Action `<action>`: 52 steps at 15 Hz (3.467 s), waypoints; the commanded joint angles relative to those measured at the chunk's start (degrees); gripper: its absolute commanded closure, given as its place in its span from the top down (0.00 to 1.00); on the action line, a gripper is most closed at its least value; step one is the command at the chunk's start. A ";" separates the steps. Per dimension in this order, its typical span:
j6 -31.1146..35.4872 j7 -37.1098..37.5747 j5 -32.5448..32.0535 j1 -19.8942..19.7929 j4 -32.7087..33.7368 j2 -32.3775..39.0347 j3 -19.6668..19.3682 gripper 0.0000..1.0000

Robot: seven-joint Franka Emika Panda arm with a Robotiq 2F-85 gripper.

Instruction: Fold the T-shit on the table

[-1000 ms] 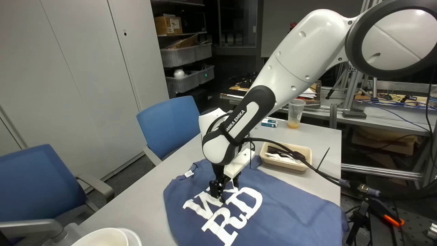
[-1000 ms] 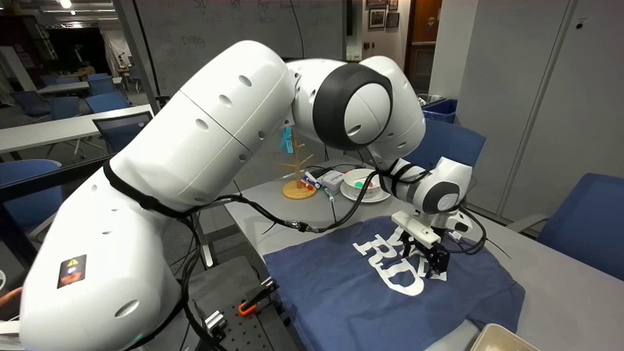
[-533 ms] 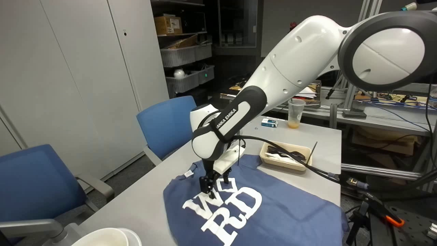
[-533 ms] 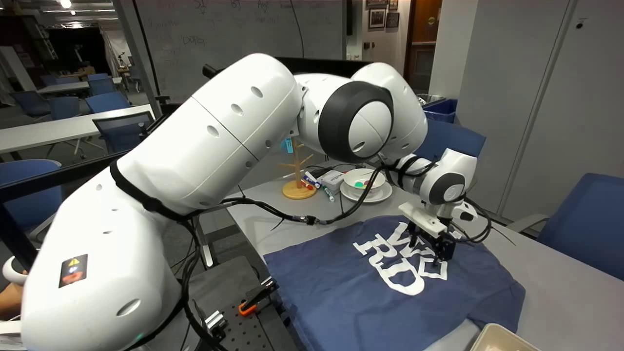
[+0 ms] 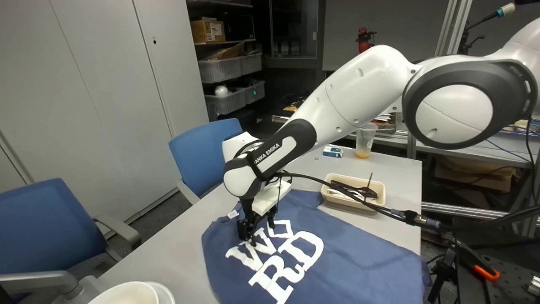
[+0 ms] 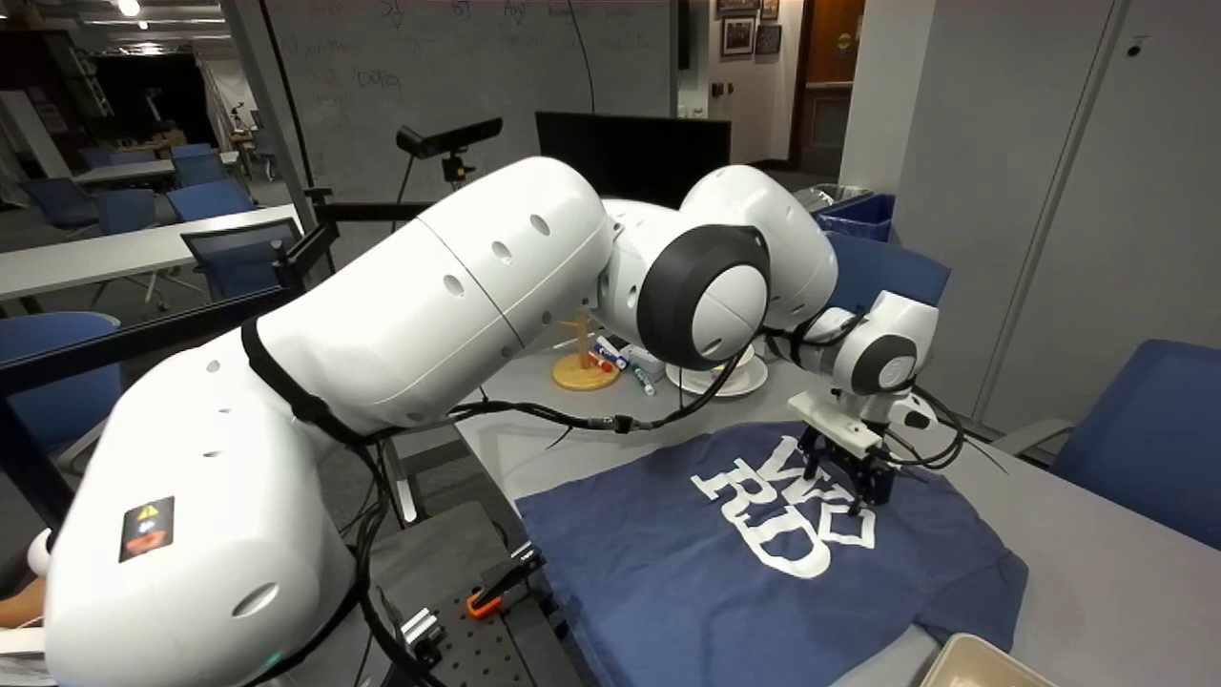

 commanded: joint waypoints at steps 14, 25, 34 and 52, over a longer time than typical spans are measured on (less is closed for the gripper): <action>-5.52 8.73 -2.05 3.16 25.50 13.96 -4.34 1.00; -3.92 5.65 -2.91 4.58 3.61 -2.00 -2.64 1.00; 4.51 6.28 -3.08 8.78 -19.17 -13.20 0.22 1.00; 19.32 3.48 -7.11 14.25 -58.74 -34.28 3.29 1.00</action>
